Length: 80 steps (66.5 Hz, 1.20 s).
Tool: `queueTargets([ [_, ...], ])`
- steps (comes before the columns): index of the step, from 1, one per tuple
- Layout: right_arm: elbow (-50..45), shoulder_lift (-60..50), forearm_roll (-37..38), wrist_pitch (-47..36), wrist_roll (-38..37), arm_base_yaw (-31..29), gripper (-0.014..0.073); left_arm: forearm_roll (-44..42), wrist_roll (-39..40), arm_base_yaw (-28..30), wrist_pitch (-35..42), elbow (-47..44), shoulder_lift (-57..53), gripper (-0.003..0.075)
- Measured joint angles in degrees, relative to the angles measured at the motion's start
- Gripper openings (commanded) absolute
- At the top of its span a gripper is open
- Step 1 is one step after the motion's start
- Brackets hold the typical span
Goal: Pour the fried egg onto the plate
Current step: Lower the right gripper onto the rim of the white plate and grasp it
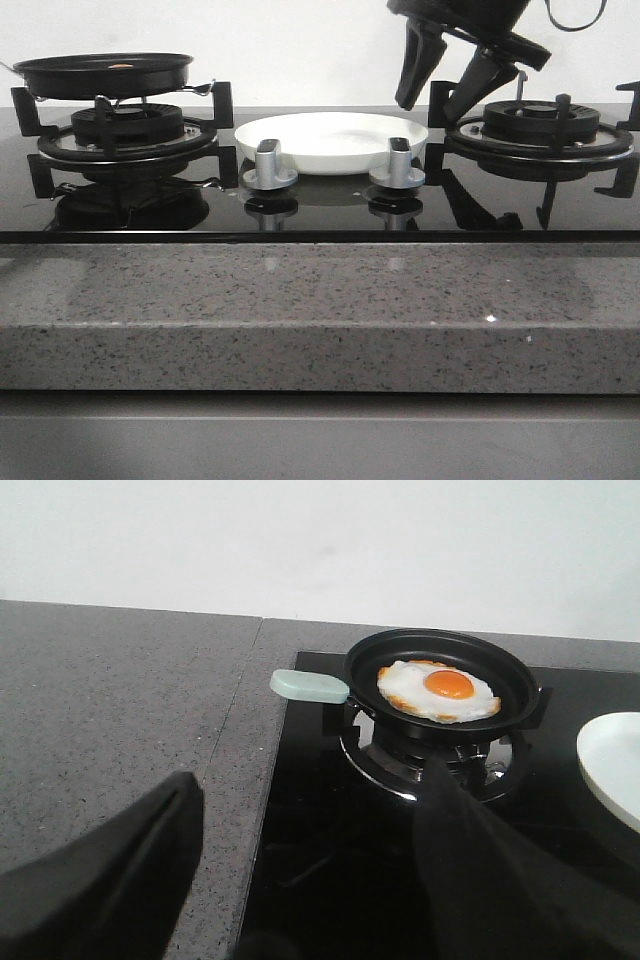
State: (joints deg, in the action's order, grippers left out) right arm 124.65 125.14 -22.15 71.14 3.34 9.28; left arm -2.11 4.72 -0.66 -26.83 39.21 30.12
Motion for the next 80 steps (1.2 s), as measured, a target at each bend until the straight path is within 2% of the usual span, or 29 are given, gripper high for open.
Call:
queueTargets([
  [30, 0.0, 2.8, -3.4, 0.0, 0.1, 0.0, 0.0463, 0.0, 0.0, 0.0, 0.0, 0.0, 0.0, 0.0459],
  [41, 0.1, 2.9, -3.4, 0.0, 0.1, 0.0, 0.0288, 0.0, 0.0, 0.0, 0.0, 0.0, 0.0, 0.0459],
  [46, 0.1, 2.9, -3.4, 0.0, 0.1, 0.0, 0.0238, 0.0, 0.0, 0.0, 0.0, 0.0, 0.0, 0.0459],
  [69, 0.1, 2.9, -3.4, 0.0, 0.1, 0.0, 0.0168, 0.0, 0.0, 0.0, 0.0, 0.0, 0.0, 0.0459],
  [80, 0.1, 2.9, -3.4, 0.0, 0.1, 0.0, 0.0163, 0.0, 0.0, 0.0, 0.0, 0.0, 0.0, 0.0459],
])
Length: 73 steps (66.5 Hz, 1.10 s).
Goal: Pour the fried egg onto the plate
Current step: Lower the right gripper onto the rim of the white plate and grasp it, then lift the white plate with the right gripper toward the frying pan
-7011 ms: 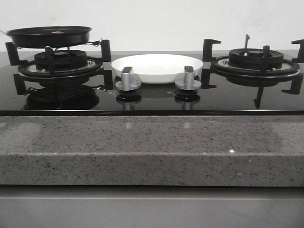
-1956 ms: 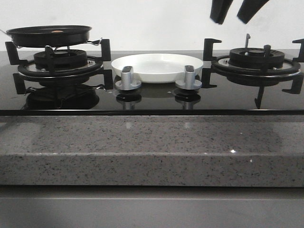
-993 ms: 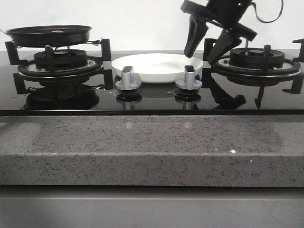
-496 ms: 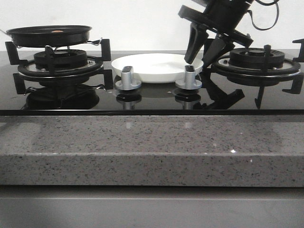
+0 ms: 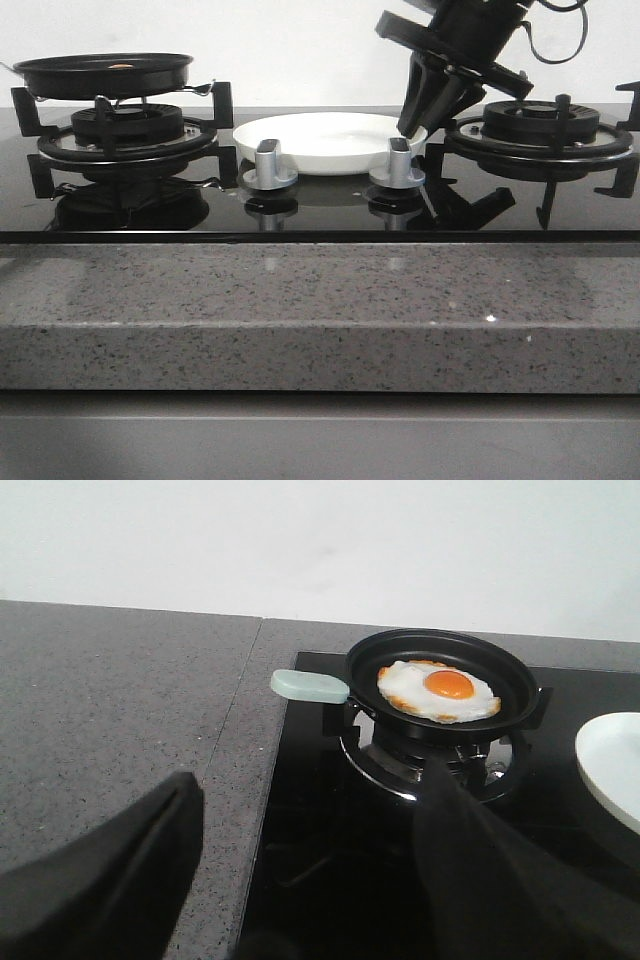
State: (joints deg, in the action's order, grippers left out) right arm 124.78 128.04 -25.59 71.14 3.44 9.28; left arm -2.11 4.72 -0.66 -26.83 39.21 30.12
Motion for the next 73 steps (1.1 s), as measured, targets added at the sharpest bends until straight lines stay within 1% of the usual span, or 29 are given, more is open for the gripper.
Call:
queueTargets([
  [31, -0.9, 0.0, 0.0, 0.0, 0.0, 0.0, 0.0160, 0.0, 0.0, 0.0, 0.0, 0.0, 0.0, 0.0459],
  [36, -1.0, 0.0, 0.0, 0.0, 0.0, 0.0, 0.0125, 0.0, 0.0, 0.0, 0.0, 0.0, 0.0, 0.0459],
  [44, -1.0, 0.0, 0.1, 0.0, 0.0, 0.0, -0.0013, 0.0, 0.0, 0.0, 0.0, 0.0, 0.0, 0.0459],
  [49, -1.0, 0.0, 0.2, -0.1, 0.0, 0.0, -0.0069, 0.0, 0.0, 0.0, 0.0, 0.0, 0.0, 0.0459],
  [62, 0.1, 0.2, 0.6, 0.0, 0.0, 0.0, -0.0066, 0.0, 0.0, 0.0, 0.0, 0.0, 0.0, 0.0459],
  [73, 5.4, 0.5, 0.7, 0.0, 0.0, 0.0, -0.0066, 0.0, 0.0, 0.0, 0.0, 0.0, 0.0, 0.0459],
])
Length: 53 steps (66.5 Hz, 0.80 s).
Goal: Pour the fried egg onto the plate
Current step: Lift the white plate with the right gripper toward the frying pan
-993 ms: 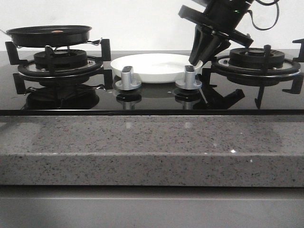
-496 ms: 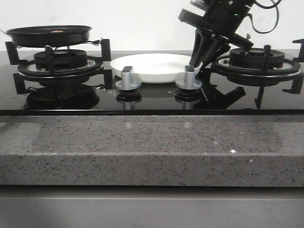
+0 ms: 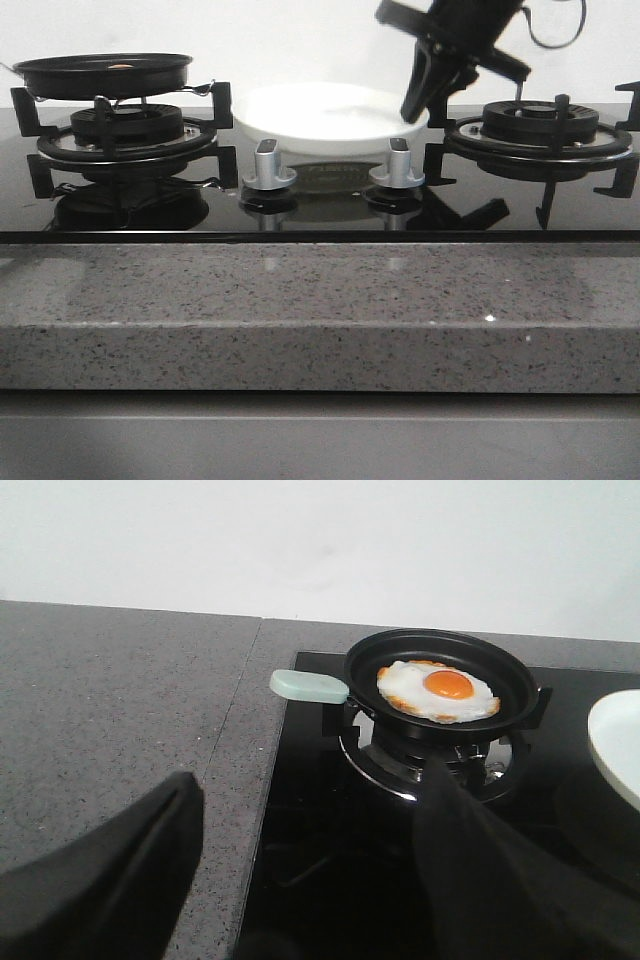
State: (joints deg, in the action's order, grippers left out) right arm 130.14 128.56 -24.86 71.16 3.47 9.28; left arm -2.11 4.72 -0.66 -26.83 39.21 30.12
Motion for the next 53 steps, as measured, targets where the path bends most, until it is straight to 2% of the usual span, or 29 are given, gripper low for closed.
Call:
queueTargets([
  [15, 7.2, -0.1, -3.0, 0.2, 0.0, 0.0, -0.0066, 0.0, 0.0, 0.0, 0.0, 0.0, 0.0, 0.0459],
  [29, 7.8, -2.7, -7.9, 0.6, -1.9, 0.0, -0.0066, 0.0, 0.0, 0.0, 0.0, 0.0, 0.0, 0.0459],
  [42, 7.1, -8.0, -1.2, 1.1, -7.9, 0.0, -0.0066, 0.0, 0.0, 0.0, 0.0, 0.0, 0.0, 0.0459],
  [53, 0.5, -16.6, 1.5, 1.1, -9.0, 0.6, -0.0066, 0.0, 0.0, 0.0, 0.0, 0.0, 0.0, 0.0459],
])
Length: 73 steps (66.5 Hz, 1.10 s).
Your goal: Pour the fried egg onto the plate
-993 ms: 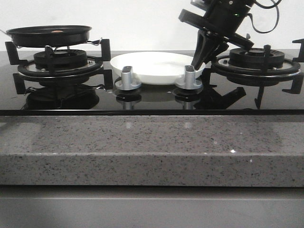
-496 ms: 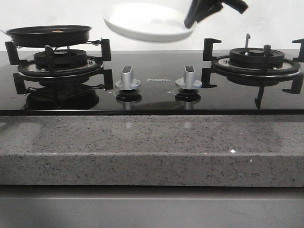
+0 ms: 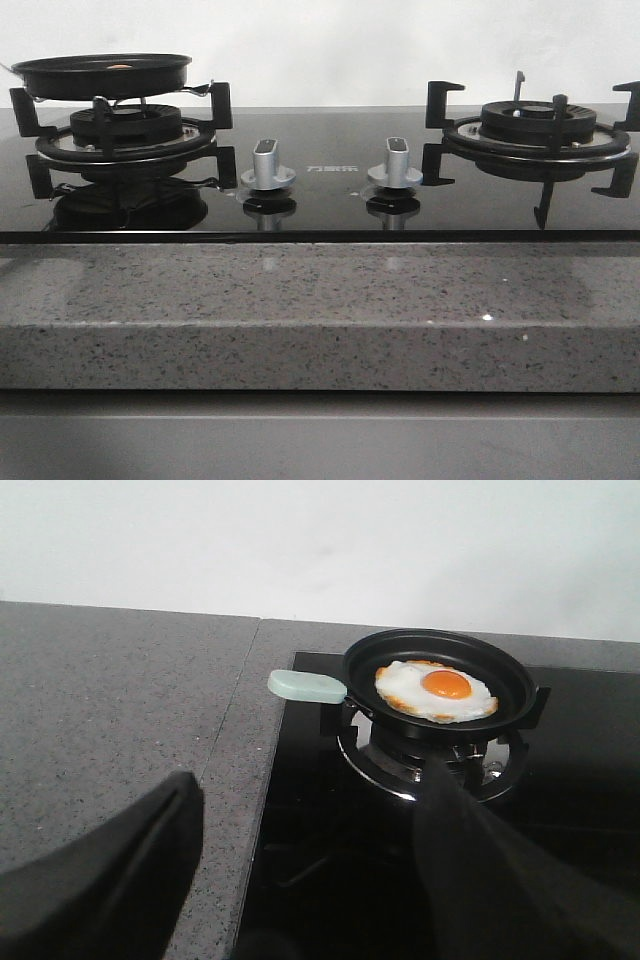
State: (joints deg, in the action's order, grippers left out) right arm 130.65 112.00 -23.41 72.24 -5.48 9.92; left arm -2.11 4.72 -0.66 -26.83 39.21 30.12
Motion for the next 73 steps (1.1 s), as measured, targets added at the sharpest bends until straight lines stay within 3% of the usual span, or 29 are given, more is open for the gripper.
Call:
queueTargets([
  [24, -27.9, -17.7, 6.2, -0.1, 0.0, 7.4, -0.0066, 0.0, 0.0, 0.0, 0.0, 0.0, 0.0, 0.0459],
  [41, -45.0, -21.5, 8.3, -10.3, 0.0, 10.6, -0.0066, 0.0, 0.0, 0.0, 0.0, 0.0, 0.0, 0.0459],
  [50, -49.9, -20.9, 8.8, -15.3, 0.0, 10.6, -0.0066, 0.0, 0.0, 0.0, 0.0, 0.0, 0.0, 0.0459],
  [73, -50.9, -18.2, 8.9, -21.1, -0.1, 10.6, -0.0066, 0.0, 0.0, 0.0, 0.0, 0.0, 0.0, 0.0459],
])
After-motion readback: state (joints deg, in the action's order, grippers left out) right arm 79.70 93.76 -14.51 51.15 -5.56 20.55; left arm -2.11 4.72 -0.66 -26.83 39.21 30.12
